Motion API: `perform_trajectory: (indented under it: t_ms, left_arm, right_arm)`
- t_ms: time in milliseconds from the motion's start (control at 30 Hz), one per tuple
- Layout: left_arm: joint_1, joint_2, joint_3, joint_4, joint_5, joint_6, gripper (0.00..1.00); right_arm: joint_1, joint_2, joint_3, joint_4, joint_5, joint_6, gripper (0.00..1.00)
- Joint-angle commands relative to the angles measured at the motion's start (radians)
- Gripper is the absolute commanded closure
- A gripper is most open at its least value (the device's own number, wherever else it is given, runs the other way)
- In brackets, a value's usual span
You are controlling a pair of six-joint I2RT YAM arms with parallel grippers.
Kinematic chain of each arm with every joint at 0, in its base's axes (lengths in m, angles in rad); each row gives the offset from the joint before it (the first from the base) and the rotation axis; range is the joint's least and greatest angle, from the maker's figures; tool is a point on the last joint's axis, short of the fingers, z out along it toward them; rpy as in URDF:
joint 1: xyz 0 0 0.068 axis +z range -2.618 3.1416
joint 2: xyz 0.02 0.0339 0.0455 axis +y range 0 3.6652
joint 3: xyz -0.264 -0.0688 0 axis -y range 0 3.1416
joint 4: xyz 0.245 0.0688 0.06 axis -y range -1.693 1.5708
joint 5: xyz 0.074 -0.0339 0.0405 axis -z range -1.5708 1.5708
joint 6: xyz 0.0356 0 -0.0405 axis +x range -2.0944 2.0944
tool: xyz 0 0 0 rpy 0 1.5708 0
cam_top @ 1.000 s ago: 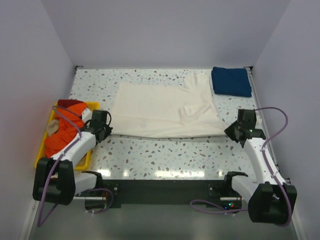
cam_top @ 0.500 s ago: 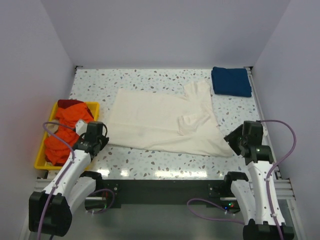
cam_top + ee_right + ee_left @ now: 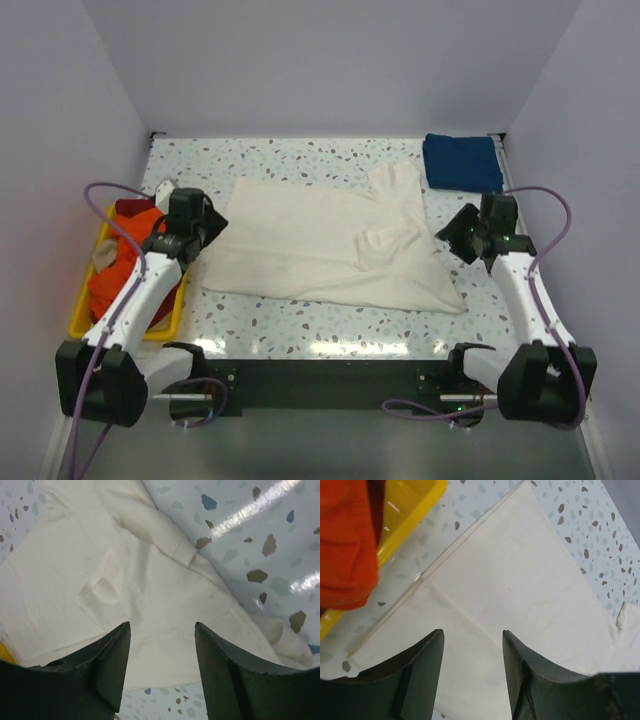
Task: Fold and stack the t-shirts
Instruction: Fold the tshirt
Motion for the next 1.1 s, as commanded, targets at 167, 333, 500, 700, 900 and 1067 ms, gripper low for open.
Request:
perform_trajectory:
  t_ms: [167,333,500,700,900,1067]
  left_arm:
    - [-0.048,0.418,0.270,0.162,0.067,0.134,0.46]
    - [-0.154,0.471,0.227,0.205,0.133,0.084,0.47]
    - [-0.192,0.442,0.153,0.192,0.242,0.068,0.46]
    - [-0.188,0.431,0.110,0.151,0.254,0.151,0.43]
    - [-0.185,0.454,0.044,0.240,0.278,0.165,0.44]
    - [-0.182,0.520,0.035,0.257,0.328,0.136,0.46]
  right_arm:
    - [-0.006,0.459,0.276,0.241,-0.034,-0.168,0.69]
    - [-0.001,0.551,0.327,0.235,-0.053,-0.199,0.70]
    - [0.022,0.522,0.237,0.255,-0.013,-0.196,0.63]
    - [0.024,0.426,0.082,0.299,0.010,-0.225,0.59]
    - [0.024,0.481,0.082,0.321,0.015,-0.251,0.62]
    - [0.028,0.521,0.091,0.324,0.053,-0.257,0.63]
